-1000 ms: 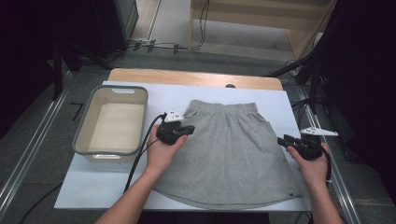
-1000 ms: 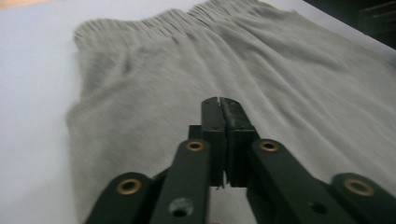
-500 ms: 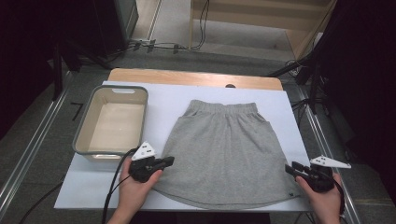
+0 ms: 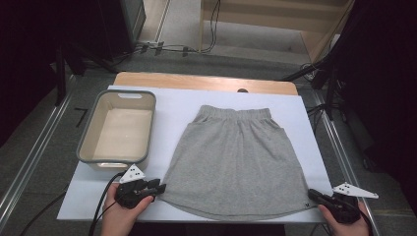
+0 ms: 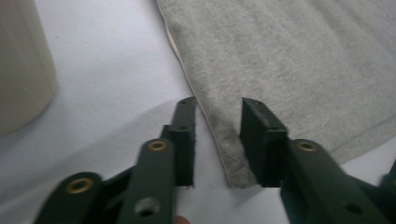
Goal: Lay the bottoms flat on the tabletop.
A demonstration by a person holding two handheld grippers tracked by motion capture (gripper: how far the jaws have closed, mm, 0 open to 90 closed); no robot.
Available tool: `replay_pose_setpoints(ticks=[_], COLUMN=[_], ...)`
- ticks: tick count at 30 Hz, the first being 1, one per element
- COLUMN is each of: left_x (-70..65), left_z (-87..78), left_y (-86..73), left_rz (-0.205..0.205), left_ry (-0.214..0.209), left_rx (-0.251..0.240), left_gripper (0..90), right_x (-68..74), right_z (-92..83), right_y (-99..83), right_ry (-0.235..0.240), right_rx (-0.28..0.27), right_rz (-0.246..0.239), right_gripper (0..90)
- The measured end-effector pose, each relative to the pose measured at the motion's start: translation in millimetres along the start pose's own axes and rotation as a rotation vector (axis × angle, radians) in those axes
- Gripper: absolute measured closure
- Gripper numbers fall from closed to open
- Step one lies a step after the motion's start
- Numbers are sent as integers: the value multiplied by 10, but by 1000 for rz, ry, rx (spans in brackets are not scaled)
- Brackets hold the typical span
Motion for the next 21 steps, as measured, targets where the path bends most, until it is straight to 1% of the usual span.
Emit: replay_pose_setpoints(ticks=[1,3,4,5,6,8,10,13,15,16,18,19,20,21], left_x=[-16,-42,-48,-62,-75,-92,-105,-110,-111,-114,-124,-135,-139,-153], left_z=[7,22,18,9,-6,-31,-64,-119,-127,-120,-113,-117,-124,-134], left_y=[-5,-13,-11,-7,-4,-4,-12,-48,-102,-127,-139,-119,-100,-65], left_rz=[3,18,23,31,39,39,40,34,30,29,35,38,39,40], left_ry=[-20,-26,-27,-36,-45,-62,-74,-98,-111,-115,-119,-118,-113,-110], left_rx=[19,35,43,48,50,50,50,51,62,69,60,40,31,9], left_gripper=[746,856,871,877,881,885,886,887,888,887,883,872,819,747], right_x=[0,-3,-15,-27,-44,-85,-114,-162,-190,-214,-220,-215,-192,-170], right_z=[-1,-16,-41,-63,-91,-147,-168,-201,-211,-213,-204,-197,-190,-188], right_y=[2,1,5,7,14,8,-12,-58,-81,-99,-111,-111,-101,-86], right_ry=[4,-5,-22,-28,-23,-29,-32,-33,-36,-47,-47,-40,-27,-23], right_rx=[-2,1,2,0,-10,-18,-15,-12,-14,-6,-5,-6,-16,-30], right_rz=[3,-7,-8,0,4,17,16,32,43,40,51,51,40,28], right_gripper=[858,864,867,868,870,871,872,873,872,872,871,867,856,824])
Point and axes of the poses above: each handheld gripper's, and its own axes: z roughly forward along the jaws, y roughly out of its top, x roughly to its left, the point moved 7 cm from there along z, roughly forward along the jaws, and after that the axes turned 6 degrees about x, right-handed, at the moved point
